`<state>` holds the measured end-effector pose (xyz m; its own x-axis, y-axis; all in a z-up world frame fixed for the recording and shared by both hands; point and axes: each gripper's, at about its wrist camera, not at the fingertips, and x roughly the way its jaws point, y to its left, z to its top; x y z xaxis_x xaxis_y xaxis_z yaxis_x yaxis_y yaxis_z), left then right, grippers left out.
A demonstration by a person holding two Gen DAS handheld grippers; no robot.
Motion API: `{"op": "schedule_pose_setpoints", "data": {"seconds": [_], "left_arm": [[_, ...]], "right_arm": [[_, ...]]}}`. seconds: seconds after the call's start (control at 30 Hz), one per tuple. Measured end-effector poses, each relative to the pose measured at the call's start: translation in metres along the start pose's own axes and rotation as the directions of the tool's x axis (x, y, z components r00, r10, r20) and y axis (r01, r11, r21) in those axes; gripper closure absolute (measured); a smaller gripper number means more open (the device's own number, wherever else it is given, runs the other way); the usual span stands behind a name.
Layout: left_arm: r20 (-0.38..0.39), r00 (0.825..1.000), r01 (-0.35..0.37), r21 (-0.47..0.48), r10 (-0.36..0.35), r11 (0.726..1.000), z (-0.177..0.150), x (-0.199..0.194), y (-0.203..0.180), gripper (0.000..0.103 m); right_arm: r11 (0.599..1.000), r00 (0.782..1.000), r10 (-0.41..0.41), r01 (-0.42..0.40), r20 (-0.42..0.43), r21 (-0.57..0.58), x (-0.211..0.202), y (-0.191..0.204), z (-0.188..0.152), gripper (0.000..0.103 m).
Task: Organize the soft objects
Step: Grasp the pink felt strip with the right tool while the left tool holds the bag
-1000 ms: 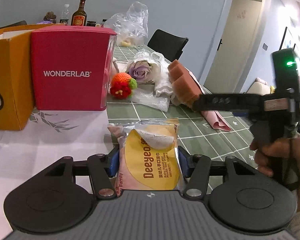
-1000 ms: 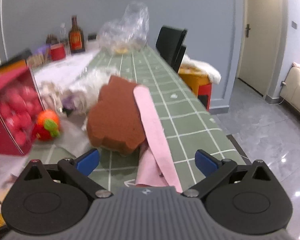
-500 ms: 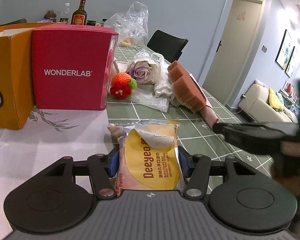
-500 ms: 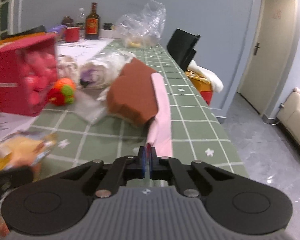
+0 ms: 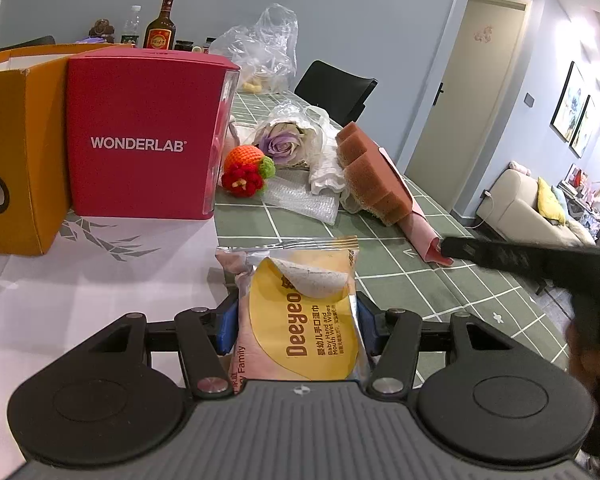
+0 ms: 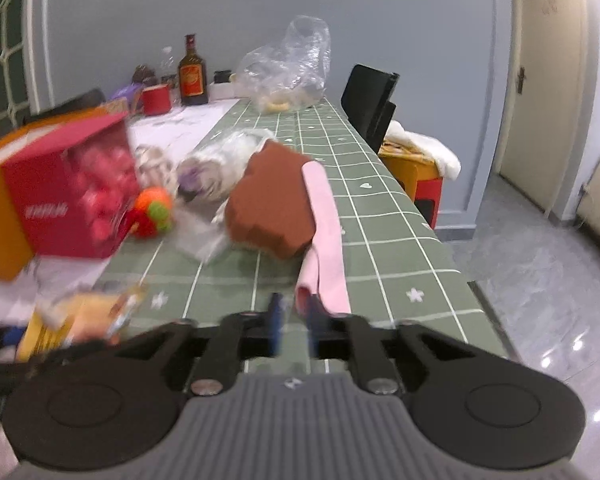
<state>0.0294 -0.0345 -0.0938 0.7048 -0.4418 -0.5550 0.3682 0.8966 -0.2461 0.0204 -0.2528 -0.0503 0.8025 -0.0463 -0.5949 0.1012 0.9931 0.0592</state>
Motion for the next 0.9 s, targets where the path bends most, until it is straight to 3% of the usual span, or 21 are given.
{"op": "schedule_pose_setpoints", "data": {"seconds": [0.07,0.2,0.27,0.33,0.43,0.5,0.53,0.57,0.63,0.9], "left_arm": [[0.0,1.0,0.0,-0.001,0.0,1.0,0.0,0.0,0.0,0.038],[0.001,1.0,0.003,-0.004,-0.003,1.0,0.0,0.0,0.001,0.038],[0.0,1.0,0.002,-0.002,-0.002,1.0,0.0,0.0,0.001,0.037],[0.0,1.0,0.005,-0.003,-0.005,1.0,0.0,0.0,0.001,0.037],[0.0,1.0,0.009,-0.008,-0.009,1.0,0.0,0.0,0.002,0.037],[0.0,1.0,0.008,-0.006,-0.008,1.0,0.0,0.0,0.003,0.037],[0.0,1.0,0.008,-0.006,-0.008,1.0,0.0,0.0,0.003,0.037],[0.001,1.0,0.008,-0.007,-0.008,1.0,0.0,0.0,0.003,0.037],[0.001,1.0,0.011,-0.01,-0.011,1.0,0.0,0.0,0.004,0.037],[0.002,1.0,0.017,-0.017,-0.017,1.0,-0.001,0.0,0.004,0.037]], "right_arm": [[1.0,1.0,-0.001,0.001,0.004,0.018,0.015,-0.003,0.007,0.045],[0.999,0.998,-0.006,0.008,-0.06,0.042,0.049,-0.005,0.017,0.046],[0.998,0.995,-0.051,0.055,-0.083,0.036,0.064,-0.005,0.017,0.046],[0.996,0.994,-0.093,0.093,-0.06,-0.004,0.07,0.0,0.017,0.046],[0.996,0.995,-0.085,0.084,-0.041,-0.036,0.072,0.002,0.015,0.048],[0.996,0.996,-0.075,0.074,-0.038,-0.041,0.07,0.002,0.015,0.067],[0.994,0.995,-0.095,0.093,-0.036,-0.056,0.069,0.003,0.015,0.085],[0.992,0.994,-0.107,0.104,-0.036,-0.072,0.067,0.006,0.014,0.095],[0.995,0.996,-0.076,0.073,-0.036,-0.073,0.061,0.006,0.012,0.1],[0.997,0.999,-0.005,0.002,-0.036,-0.082,0.01,0.012,-0.012,0.1]]}}
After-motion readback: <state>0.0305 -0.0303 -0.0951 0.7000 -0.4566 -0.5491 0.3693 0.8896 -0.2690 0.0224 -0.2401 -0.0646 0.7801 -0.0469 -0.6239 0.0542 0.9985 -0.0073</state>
